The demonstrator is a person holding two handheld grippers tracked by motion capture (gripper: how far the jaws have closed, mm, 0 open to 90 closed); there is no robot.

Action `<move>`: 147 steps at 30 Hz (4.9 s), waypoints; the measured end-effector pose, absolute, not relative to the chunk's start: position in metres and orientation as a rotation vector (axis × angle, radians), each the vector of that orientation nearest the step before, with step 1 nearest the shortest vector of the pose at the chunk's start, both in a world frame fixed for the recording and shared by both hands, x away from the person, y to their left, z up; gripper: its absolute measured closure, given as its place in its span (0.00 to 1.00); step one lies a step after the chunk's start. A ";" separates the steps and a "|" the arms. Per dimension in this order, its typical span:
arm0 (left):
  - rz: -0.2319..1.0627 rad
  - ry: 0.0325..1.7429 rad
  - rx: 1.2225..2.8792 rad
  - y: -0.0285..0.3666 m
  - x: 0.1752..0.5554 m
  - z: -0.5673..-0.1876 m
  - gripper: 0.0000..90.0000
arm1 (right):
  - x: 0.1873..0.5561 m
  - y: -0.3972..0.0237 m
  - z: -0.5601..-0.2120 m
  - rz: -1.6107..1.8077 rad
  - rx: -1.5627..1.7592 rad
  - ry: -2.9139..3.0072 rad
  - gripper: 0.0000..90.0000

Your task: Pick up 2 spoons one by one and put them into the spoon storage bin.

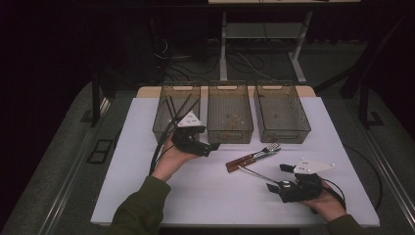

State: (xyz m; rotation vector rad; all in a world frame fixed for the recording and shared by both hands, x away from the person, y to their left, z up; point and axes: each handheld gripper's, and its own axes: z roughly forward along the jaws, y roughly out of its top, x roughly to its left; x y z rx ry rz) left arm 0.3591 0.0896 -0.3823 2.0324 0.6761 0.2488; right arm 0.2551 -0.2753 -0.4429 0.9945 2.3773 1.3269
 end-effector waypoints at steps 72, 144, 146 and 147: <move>0.218 0.702 2.068 0.155 0.272 -0.437 0.00 | 0.262 -0.341 -0.430 1.160 1.187 2.427 0.20; 0.187 0.702 2.099 0.150 0.271 -0.438 0.02 | 0.256 -0.306 -0.435 1.005 1.008 2.653 0.95; 0.189 0.696 2.102 0.150 0.271 -0.438 0.02 | 0.255 -0.304 -0.434 1.017 0.998 2.657 0.96; 0.190 0.693 2.104 0.151 0.271 -0.438 0.02 | 0.255 -0.304 -0.434 1.010 0.994 2.656 0.96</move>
